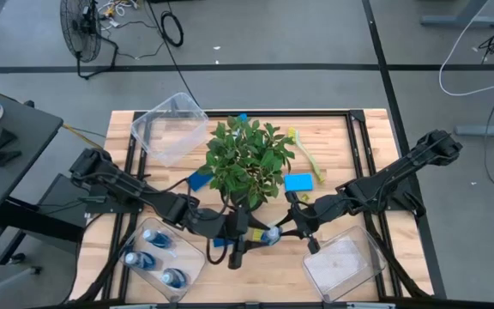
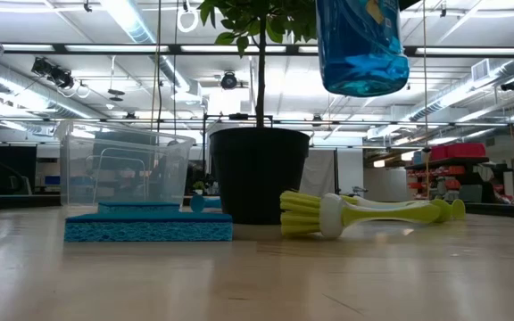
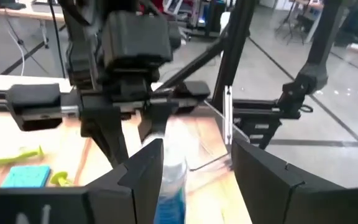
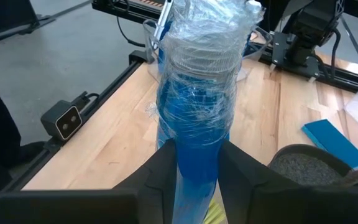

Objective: Pick & Place Kitchen Sink Supplies
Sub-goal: Put the blue liquid soap bottle into the bottom left transparent bin

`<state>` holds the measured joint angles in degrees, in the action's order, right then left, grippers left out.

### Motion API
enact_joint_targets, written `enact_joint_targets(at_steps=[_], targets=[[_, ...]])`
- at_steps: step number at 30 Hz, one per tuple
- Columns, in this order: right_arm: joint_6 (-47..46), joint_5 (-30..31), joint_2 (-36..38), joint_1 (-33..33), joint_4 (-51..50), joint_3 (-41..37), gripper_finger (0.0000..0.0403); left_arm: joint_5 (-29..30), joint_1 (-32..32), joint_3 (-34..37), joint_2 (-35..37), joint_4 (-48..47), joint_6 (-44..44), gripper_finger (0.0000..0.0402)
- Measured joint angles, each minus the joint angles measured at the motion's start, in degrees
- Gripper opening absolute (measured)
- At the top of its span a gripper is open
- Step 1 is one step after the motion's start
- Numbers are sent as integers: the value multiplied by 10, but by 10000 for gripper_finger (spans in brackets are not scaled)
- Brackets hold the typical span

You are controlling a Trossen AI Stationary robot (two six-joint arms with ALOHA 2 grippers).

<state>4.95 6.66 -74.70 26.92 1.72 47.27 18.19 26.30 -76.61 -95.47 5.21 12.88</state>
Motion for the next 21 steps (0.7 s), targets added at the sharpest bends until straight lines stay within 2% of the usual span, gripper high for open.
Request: enact_joint_targets(at_steps=[6, 21], targets=[[2, 0, 0, 0, -3, 0, 95, -2, 0, 0, -5, -13, 23, 194], [1, 2, 0, 3, -3, 0, 95, 32, -14, 1, -10, -36, -6, 194]])
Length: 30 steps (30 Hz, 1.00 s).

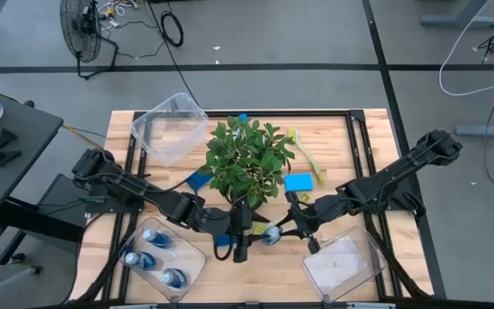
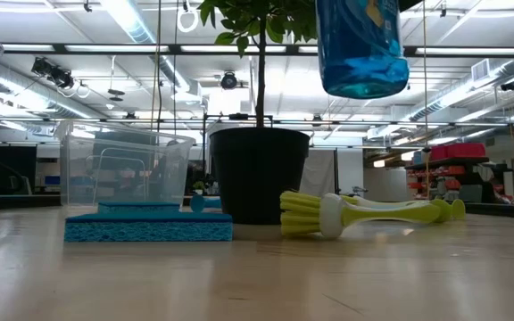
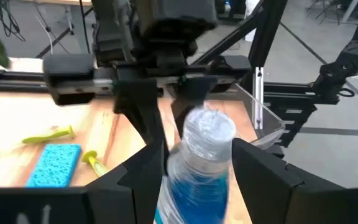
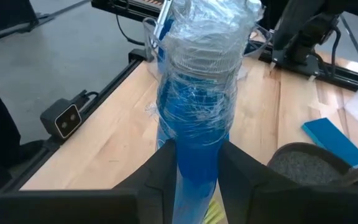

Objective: Pick & Place Kitchen Sink Supplies
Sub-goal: Put the blue liquid soap bottle into the bottom left transparent bin

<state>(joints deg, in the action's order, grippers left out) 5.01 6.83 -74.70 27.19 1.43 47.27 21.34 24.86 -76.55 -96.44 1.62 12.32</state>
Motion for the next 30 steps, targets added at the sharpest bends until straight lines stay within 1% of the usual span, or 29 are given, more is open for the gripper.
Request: enact_joint_targets(at_steps=[7, 11, 16, 18, 26, 30], targets=[[1, -2, 0, 4, 0, 0, 95, -15, -3, 0, 0, 16, 5, 194], [0, 13, 0, 4, -1, 0, 95, -19, -3, 0, 0, 24, 5, 194], [0, 13, 0, 4, -1, 0, 95, -22, -3, 0, -1, 30, 5, 194], [0, 13, 0, 4, -1, 0, 95, -32, -3, 0, -1, 30, 5, 194], [1, 6, 0, 5, -5, 0, 95, -43, -5, 0, -33, 82, 2, 194], [0, 10, 0, 4, -4, 0, 95, -46, -10, 0, -37, 94, 1, 194]])
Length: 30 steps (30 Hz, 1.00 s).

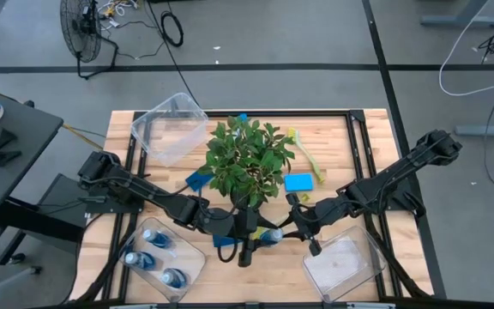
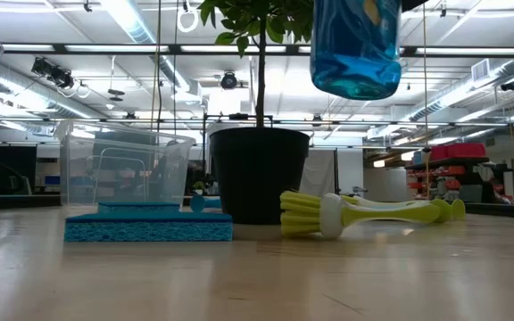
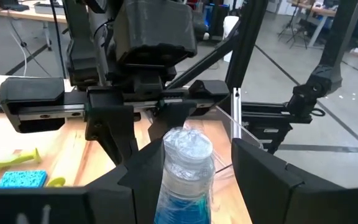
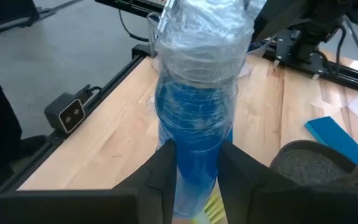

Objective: Pick & Place Kitchen Sink Supplies
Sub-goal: Put the blue liquid soap bottle into the bottom left transparent bin

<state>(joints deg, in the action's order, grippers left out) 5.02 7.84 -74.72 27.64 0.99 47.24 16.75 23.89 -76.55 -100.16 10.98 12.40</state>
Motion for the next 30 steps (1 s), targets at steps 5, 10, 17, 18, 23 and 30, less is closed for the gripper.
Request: enact_joint_targets(at_steps=[5, 10, 17, 18, 23, 30], targets=[[0, 1, 0, 0, -3, 0, 95, 1, -1, 0, 1, -10, -11, 194], [0, 1, 0, 0, -6, 0, 95, -6, -1, 0, 1, -9, 7, 194], [0, 1, 1, 0, 0, 0, 95, -7, -1, 0, 1, 18, 19, 194], [0, 1, 1, 0, 0, 0, 95, -7, -1, 0, 1, 18, 20, 194], [0, 1, 1, 0, -3, 0, 95, -9, -3, 0, 1, 18, 23, 194], [0, 1, 1, 0, -7, 0, 95, -26, -3, 0, 1, 11, 5, 204]])
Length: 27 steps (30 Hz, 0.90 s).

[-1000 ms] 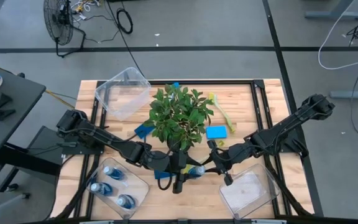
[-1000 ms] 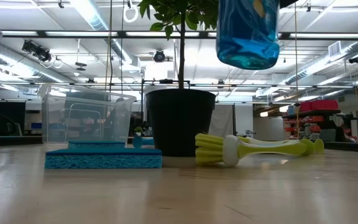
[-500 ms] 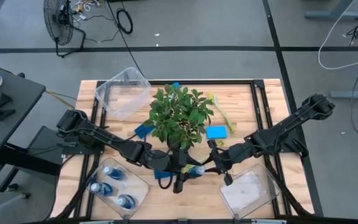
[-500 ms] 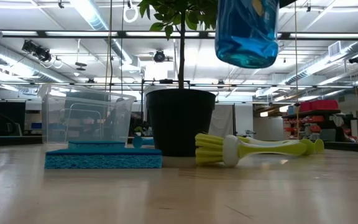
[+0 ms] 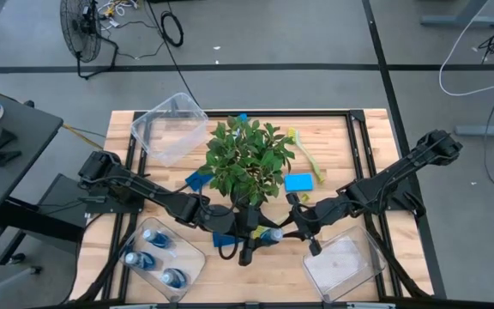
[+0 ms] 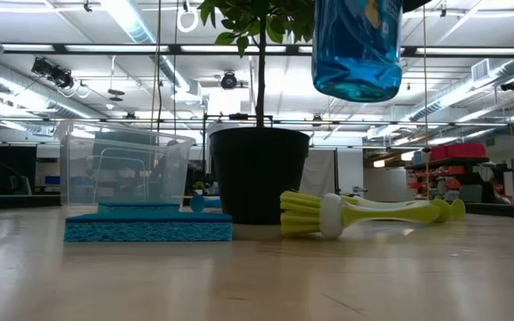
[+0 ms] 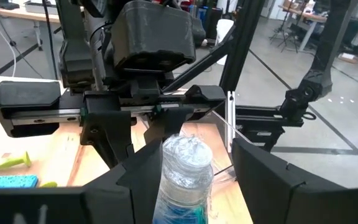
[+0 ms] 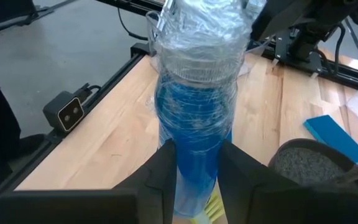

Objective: Pick & Place Kitchen Sink Supplies
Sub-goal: Put the blue liquid soap bottle into the bottom left transparent bin

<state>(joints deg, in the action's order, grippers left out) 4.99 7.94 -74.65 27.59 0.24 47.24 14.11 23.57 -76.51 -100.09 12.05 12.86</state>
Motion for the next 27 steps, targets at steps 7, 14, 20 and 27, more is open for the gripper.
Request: enact_joint_targets(at_steps=[7, 14, 20, 27], targets=[[-1, 5, 0, -1, 3, 0, 95, 0, 0, 0, 0, -4, -6, 260], [-1, 5, 0, -1, 3, 0, 95, 10, 0, 0, -1, -35, -7, 286], [0, 4, 0, -1, 7, 0, 95, 27, -3, 0, -1, -35, -8, 283], [0, 2, 0, 0, 14, 0, 95, 14, -16, 0, -1, -35, -17, 282]])
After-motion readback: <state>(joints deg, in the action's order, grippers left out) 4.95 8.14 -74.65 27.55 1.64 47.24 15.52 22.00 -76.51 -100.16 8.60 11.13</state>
